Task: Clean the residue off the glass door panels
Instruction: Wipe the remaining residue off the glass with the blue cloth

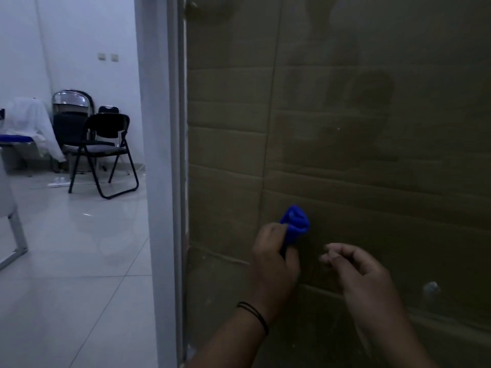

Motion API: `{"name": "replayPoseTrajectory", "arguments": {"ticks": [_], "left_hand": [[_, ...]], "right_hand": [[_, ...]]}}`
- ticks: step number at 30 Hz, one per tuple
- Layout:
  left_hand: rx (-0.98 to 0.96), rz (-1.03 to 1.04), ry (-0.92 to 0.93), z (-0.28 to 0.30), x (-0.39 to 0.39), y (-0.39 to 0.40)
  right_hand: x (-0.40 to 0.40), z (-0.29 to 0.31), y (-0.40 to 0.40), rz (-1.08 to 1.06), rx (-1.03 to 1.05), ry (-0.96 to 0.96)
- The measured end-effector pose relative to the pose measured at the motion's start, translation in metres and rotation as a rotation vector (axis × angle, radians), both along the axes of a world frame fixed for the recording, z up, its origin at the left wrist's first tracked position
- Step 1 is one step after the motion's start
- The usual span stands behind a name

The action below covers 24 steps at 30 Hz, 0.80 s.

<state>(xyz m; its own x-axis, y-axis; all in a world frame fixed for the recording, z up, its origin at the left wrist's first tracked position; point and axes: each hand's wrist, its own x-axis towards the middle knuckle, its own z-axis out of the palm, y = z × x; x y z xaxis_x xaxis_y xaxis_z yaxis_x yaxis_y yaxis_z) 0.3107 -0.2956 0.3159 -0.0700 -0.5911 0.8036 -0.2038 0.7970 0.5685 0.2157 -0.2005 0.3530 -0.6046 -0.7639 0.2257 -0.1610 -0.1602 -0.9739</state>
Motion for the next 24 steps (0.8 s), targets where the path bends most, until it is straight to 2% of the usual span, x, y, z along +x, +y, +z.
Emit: {"name": "replayPoseTrajectory", "arguments": {"ticks": [4, 6, 9, 13, 15, 19, 24], "left_hand": [[0.431, -0.106, 0.454, 0.002, 0.034, -0.003], [0.485, 0.018, 0.553, 0.001, 0.065, -0.015], [0.301, 0.360, 0.396, -0.006, 0.111, -0.038], [0.189, 0.432, 0.013, -0.019, 0.123, -0.066], [0.166, 0.429, -0.044, -0.025, 0.108, -0.066], [0.078, 0.344, 0.008, -0.032, 0.061, -0.041], [-0.115, 0.106, -0.187, -0.031, -0.017, 0.010]], "right_hand": [[-0.008, 0.006, 0.009, 0.008, -0.017, -0.068], [-0.010, 0.010, 0.013, 0.019, -0.034, -0.095], [-0.012, 0.014, 0.018, 0.036, -0.034, -0.105], [-0.015, 0.012, 0.024, 0.052, -0.043, -0.112], [-0.019, 0.013, 0.028, 0.046, -0.057, -0.113], [-0.029, 0.014, 0.037, 0.033, -0.063, -0.113], [-0.033, 0.014, 0.043, 0.023, -0.055, -0.103]]}}
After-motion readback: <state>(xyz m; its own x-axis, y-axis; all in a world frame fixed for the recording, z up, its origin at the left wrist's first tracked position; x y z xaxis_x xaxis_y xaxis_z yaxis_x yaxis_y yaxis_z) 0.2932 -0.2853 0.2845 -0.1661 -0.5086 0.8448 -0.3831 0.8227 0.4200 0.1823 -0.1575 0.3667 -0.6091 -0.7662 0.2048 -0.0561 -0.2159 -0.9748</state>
